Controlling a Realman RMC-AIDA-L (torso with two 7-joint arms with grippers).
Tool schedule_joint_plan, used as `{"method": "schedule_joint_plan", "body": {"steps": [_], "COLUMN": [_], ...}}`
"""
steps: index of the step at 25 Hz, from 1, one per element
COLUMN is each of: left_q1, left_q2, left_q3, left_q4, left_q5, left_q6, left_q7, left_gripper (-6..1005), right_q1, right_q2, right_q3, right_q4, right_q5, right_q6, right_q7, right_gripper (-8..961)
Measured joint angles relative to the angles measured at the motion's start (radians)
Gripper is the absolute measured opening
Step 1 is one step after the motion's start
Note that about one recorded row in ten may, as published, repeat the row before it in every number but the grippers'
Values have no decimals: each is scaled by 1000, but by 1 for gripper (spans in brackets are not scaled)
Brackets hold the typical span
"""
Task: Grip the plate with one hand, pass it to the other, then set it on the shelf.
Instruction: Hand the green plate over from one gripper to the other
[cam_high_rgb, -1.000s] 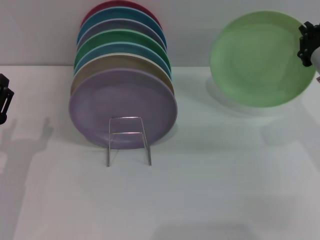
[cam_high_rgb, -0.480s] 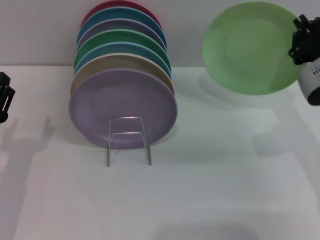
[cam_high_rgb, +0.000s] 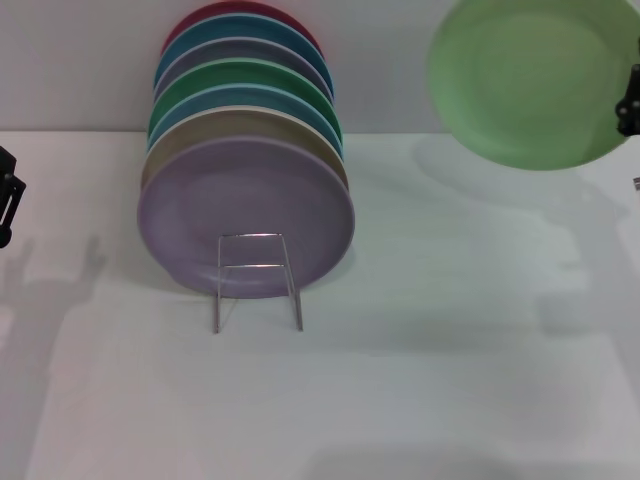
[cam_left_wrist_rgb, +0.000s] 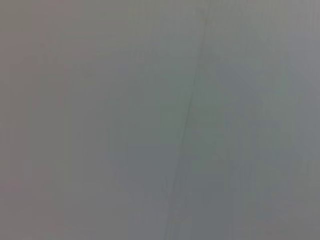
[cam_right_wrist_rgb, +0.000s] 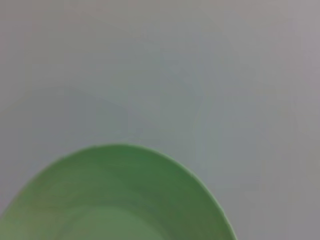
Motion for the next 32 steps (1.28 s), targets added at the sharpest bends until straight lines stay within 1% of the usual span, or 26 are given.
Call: {"method": "schedule_joint_plan", "body": {"steps": [1,2,5,6,9,10,11,13,15,16,17,18,20,21,22,25,26,27,29,31,32], "left_q1": [0,0,0,0,-1,-1,-1,-1,2,6,6,13,17,26,26,41,53,53,65,79,86], "left_q2": [0,0,0,-1,-1,-1,-1,-1,-1,-1,-1,-1,-2,-2,-2,-2,-1,-1,-1,0,0], "left_q3": [0,2,4,5,5,5,6,6,14,23,23,45,56,79,79,114,143,143,174,221,243], "left_q4": [0,0,0,0,0,0,0,0,0,0,0,0,0,0,0,1,2,2,4,6,6], "left_q5": [0,0,1,3,5,5,5,5,6,6,6,7,7,8,8,8,8,8,8,8,8], "left_q6": [0,0,1,1,1,1,1,1,1,6,6,26,39,75,75,127,164,164,200,242,258], "left_q7": [0,-1,-1,-1,-2,-2,-4,-7,-34,-45,-45,-50,-50,-48,-48,-47,-48,-48,-48,-44,-43], "left_gripper": [859,859,859,860,860,860,860,860,860,860,860,860,860,860,859,859,859,859,859,859,859], "right_q1": [11,11,25,30,33,33,32,31,28,27,27,28,38,53,53,77,86,86,95,106,106], "right_q2": [-1,-1,-3,-4,-5,-5,-5,-6,-7,-8,-8,-9,-8,-8,-8,-7,-5,-5,-3,-1,-1], "right_q3": [-1,-1,-3,-9,-30,-30,-47,-55,-69,-75,-75,-76,-73,-74,-74,-90,-109,-109,-133,-167,-167], "right_q4": [-47,-47,-121,-161,-214,-214,-247,-264,-306,-359,-359,-393,-463,-526,-526,-611,-650,-650,-682,-716,-716], "right_q5": [-1,-1,-16,-34,-48,-48,-49,-49,-59,-94,-94,-120,-167,-194,-194,-203,-204,-204,-204,-204,-204], "right_q6": [-47,-47,-116,-155,-212,-212,-259,-280,-350,-426,-426,-467,-540,-598,-598,-669,-705,-705,-728,-748,-748], "right_q7": [77,77,221,303,409,409,466,485,547,624,624,666,742,800,800,841,848,848,852,859,859], "right_gripper": [18,19,19,18,18,18,18,19,19,19,19,19,19,19,19,19,19,19,19,19,19]}}
